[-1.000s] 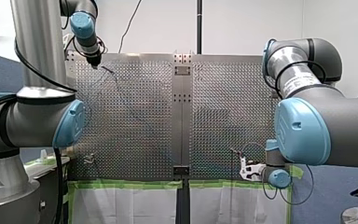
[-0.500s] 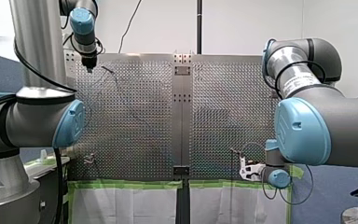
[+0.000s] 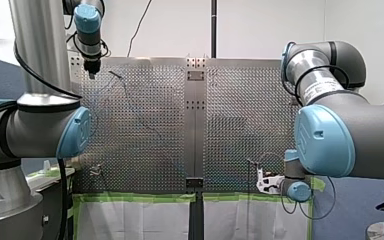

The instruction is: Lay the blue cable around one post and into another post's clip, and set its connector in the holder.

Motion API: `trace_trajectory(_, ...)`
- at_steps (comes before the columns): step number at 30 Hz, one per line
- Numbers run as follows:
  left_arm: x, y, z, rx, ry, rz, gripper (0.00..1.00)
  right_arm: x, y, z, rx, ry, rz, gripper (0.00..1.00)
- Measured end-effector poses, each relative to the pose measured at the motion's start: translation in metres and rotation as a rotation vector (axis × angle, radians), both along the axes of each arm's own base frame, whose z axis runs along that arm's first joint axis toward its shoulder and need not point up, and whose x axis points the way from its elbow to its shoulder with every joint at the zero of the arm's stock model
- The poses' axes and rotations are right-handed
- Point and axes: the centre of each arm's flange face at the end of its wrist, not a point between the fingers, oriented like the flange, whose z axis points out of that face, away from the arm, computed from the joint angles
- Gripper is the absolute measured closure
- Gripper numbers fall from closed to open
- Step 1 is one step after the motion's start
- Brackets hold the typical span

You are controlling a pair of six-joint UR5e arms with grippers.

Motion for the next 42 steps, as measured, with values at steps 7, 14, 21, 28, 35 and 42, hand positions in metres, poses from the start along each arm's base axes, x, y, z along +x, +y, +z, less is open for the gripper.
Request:
trace_trajectory(7,-0.002,0.000,0.002,-0.001,-0.005,0.002,0.00,0.000,0.000,0.000,0.001,0.002,0.001,1.00)
trace_trajectory(14,-0.002,0.000,0.002,-0.001,-0.008,0.002,0.00,0.000,0.000,0.000,0.000,0.001,0.000,1.00)
trace_trajectory(21,-0.003,0.000,0.003,-0.001,-0.008,0.003,0.00,0.000,0.000,0.000,0.000,-0.001,0.000,1.00)
trace_trajectory(28,-0.003,0.000,0.003,-0.002,-0.008,0.001,0.00,0.000,0.000,-0.001,0.000,-0.001,0.000,1.00)
trace_trajectory(35,-0.003,-0.001,0.002,-0.003,-0.008,-0.003,0.00,0.000,0.000,-0.001,0.001,-0.001,0.000,1.00)
trace_trajectory(42,0.000,-0.007,-0.014,-0.019,-0.012,-0.051,0.00,0.000,0.001,-0.002,0.002,-0.001,0.000,1.00)
